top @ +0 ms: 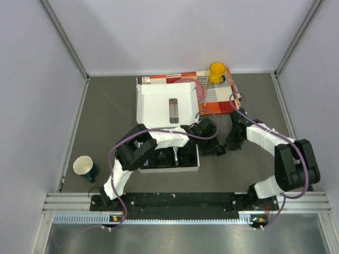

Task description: Sort the hair-cutting tools

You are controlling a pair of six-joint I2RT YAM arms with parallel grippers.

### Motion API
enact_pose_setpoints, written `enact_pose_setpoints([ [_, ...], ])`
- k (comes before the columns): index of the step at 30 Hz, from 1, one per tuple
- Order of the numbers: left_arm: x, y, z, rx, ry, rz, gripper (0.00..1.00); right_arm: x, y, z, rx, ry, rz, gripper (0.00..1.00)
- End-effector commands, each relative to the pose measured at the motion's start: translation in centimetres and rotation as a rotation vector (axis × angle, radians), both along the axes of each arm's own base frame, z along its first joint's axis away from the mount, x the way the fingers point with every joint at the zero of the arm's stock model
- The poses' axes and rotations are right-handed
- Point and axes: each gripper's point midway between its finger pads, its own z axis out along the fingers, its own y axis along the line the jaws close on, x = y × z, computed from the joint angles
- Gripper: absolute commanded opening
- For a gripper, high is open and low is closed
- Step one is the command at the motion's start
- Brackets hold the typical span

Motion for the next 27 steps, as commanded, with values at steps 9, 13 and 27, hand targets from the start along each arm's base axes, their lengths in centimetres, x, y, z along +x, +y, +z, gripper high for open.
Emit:
enact_pose_setpoints([
  [9,1.3,0.6,-2.9,0.031,-0.023,0.062,0.41,0.9,0.6,-0.3,0.035,-0.009,0.007,0.22],
  [13,1.7,0.3,-2.3,0.016,-0.047,0.059,0.33,0.7,0.7,-0.5,0.040,-0.003,0.009,0.22],
  [27,2.4,-1.1,0.9,-0.076,-0.161,-0.013,0.03,0.9,1.1,0.6,0.071,-0.027,0.013,0.22],
])
